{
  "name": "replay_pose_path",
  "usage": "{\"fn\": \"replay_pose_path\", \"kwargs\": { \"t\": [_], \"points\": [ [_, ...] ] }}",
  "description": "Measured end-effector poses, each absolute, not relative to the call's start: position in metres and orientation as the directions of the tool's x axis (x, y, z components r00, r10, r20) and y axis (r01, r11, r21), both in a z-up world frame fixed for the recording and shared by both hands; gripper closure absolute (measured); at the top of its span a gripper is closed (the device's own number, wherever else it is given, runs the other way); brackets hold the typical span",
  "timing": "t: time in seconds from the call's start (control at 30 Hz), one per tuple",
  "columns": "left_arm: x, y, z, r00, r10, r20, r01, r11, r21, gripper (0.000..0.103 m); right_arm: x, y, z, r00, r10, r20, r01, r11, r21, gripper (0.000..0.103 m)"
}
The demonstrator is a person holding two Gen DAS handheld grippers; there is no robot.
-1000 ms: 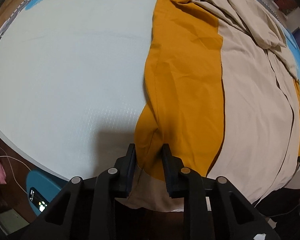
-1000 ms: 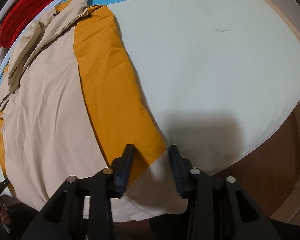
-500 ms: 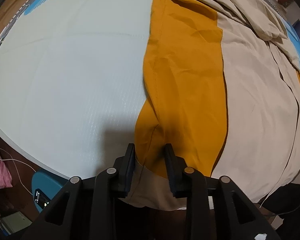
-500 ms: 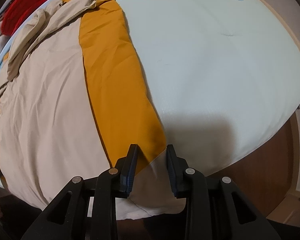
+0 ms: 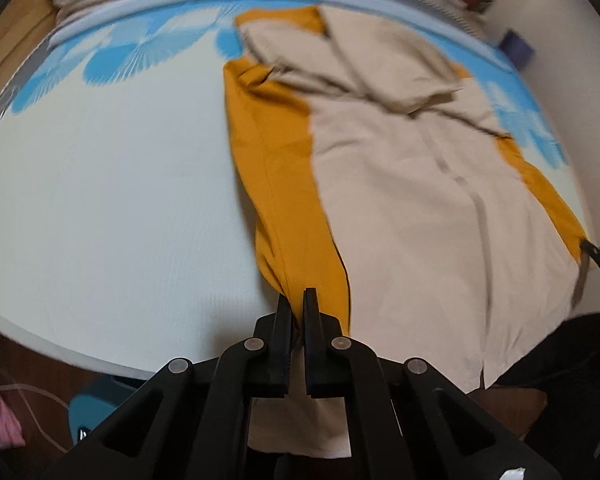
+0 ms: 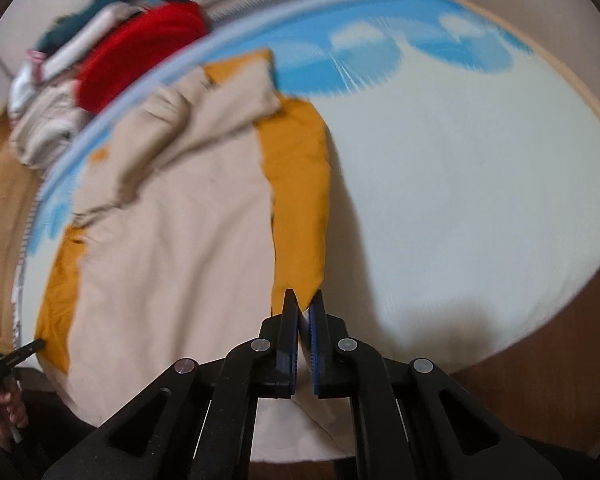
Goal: Fold large clothes
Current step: 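Lift the hem with both tools and fold it toward the hood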
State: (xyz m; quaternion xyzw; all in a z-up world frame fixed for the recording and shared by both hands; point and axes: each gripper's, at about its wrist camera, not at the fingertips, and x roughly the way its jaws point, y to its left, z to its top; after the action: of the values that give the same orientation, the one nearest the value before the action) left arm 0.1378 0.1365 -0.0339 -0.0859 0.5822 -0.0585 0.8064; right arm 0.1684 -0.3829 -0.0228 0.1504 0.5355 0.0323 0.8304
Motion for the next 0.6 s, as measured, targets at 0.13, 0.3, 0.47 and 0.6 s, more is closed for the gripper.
{"fn": "replay_pose_path", "kwargs": {
  "t": [0.13, 0.3, 0.47, 0.6],
  "points": [
    [0.136, 0.145, -0.001, 0.367, -0.262, -0.893, 0.045, 0.963, -0.264, 0.101, 0.159, -0.388, 0.019, 0.499, 0.258, -0.827, 0.064, 0.941, 0.331, 0.099],
    [0.126, 0.152, 0.036, 0.404, -0.335, -0.852, 0.106, 0.942, -0.319, 0.101, 0.137, -0.4, 0.068, 0.575, 0.306, -0.759, 0.02, 0.922, 0.387, 0.099],
    [0.093, 0.164, 0.06, 0.391, -0.413, -0.823, 0.135, 0.91, -0.392, 0.101, 0.101, -0.411, 0.102, 0.602, 0.327, -0.729, -0.002, 0.913, 0.408, 0.099],
    [0.069, 0.173, 0.071, 0.383, -0.457, -0.803, 0.143, 0.888, -0.437, 0.101, 0.058, -0.425, 0.122, 0.605, 0.329, -0.725, 0.011, 0.907, 0.421, 0.099]
  ]
}}
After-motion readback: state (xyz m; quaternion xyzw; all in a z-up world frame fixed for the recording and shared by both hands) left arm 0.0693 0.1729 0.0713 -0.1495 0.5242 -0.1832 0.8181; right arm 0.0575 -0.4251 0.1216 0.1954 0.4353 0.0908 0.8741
